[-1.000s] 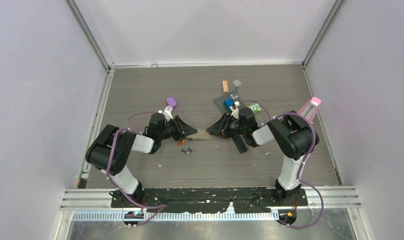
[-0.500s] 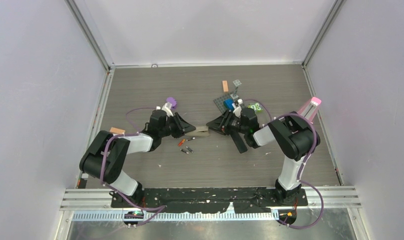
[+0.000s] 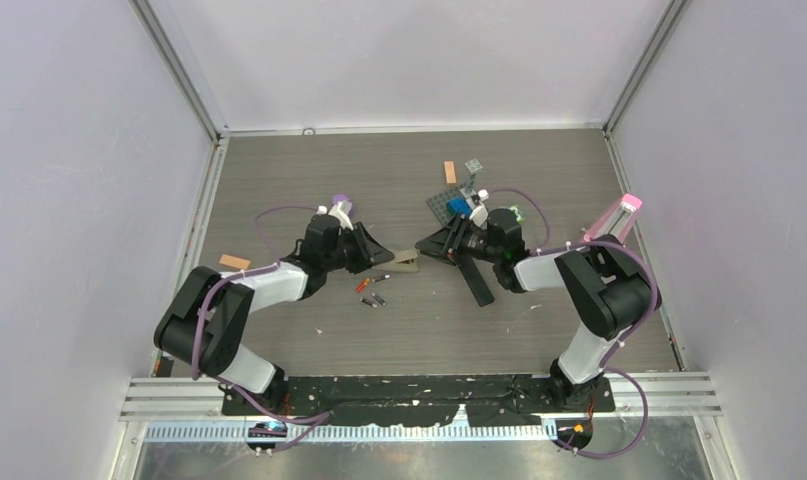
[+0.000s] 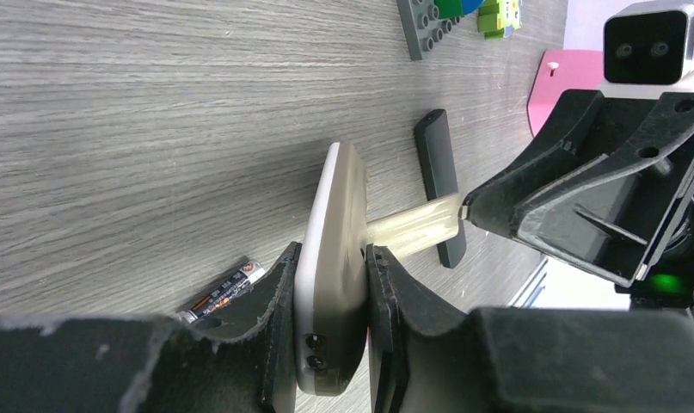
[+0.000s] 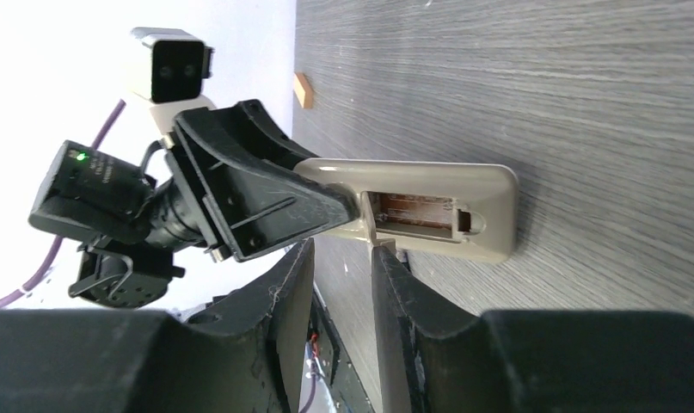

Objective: Load the batteries into the remote control

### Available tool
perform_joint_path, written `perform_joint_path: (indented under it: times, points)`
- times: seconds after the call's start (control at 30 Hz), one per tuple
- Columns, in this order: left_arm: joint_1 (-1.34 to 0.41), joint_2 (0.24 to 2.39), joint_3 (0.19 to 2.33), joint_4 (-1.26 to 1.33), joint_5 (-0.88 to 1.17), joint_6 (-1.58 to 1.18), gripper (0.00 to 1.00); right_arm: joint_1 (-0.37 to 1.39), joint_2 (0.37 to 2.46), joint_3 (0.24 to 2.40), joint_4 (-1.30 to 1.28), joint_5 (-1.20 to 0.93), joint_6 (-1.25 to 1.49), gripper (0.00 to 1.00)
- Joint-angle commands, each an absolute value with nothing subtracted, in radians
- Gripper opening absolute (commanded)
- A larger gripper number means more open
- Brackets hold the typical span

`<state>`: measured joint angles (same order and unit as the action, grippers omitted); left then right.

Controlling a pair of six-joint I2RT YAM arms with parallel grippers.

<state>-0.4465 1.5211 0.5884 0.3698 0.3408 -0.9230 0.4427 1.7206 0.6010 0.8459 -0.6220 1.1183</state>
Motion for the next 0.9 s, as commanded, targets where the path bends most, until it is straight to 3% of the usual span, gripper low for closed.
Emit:
perform_joint_path:
  times: [0.0,0.37,0.67,0.87]
  points:
    - [-0.466,1.501,0.606,0.149,0.246,-0.782,0.0,0.437,1.649,0.643,0.708,-0.597,1.0,0.36]
    - [-0.491,1.455,0.715,0.003,0.133,-0.63,0.0,0.437,1.57,0.697,0.508,-0.532,0.844,0.37]
    - [-0.492,1.431,0.78,-0.061,0.111,-0.583,0.0,0.436,1.572,0.801,0.098,-0.371,0.635,0.4]
    - [-0.492,1.395,0.816,-0.075,0.13,-0.56,0.0,0.437,1.569,0.812,-0.02,-0.304,0.546,0.4]
